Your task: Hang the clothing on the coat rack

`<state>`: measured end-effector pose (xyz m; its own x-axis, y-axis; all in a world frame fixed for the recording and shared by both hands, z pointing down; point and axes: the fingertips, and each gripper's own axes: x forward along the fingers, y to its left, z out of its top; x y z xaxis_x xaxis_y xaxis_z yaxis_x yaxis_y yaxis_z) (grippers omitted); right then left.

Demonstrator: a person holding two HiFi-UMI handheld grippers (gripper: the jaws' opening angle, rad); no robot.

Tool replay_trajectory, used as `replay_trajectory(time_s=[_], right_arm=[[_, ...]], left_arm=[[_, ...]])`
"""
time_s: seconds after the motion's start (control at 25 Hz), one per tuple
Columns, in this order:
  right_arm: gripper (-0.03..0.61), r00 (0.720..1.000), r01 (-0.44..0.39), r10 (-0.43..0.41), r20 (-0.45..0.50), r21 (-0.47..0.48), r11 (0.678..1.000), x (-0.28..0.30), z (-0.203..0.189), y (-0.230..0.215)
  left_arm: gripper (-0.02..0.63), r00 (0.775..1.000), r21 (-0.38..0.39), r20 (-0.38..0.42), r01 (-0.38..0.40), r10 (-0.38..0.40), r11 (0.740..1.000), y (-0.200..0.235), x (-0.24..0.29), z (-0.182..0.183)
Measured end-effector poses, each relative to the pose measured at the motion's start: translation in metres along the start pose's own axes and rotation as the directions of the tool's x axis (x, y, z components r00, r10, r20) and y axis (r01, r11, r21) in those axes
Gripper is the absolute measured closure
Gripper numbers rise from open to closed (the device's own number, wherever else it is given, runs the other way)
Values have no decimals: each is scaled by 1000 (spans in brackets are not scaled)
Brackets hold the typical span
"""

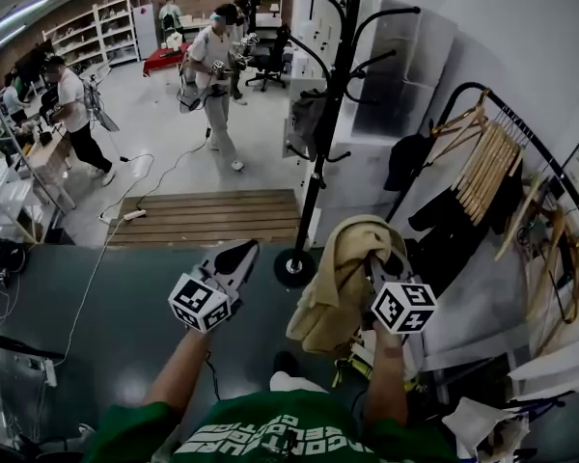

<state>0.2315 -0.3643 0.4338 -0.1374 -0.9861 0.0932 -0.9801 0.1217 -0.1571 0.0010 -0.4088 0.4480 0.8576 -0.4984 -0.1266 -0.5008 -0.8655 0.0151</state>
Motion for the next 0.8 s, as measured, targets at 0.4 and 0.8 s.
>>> replay_trajectory(time_s=[0.4, 0.8], right_arm=[[518, 1000, -7, 7, 17, -4, 1000, 45, 22, -14], [518, 995, -36, 39, 88, -42, 998, 84, 93, -22]], left_arm=[[611, 1000, 7, 4, 5, -5, 1000, 32, 35, 4], [611, 999, 21, 29, 21, -21, 1000, 45, 73, 15]])
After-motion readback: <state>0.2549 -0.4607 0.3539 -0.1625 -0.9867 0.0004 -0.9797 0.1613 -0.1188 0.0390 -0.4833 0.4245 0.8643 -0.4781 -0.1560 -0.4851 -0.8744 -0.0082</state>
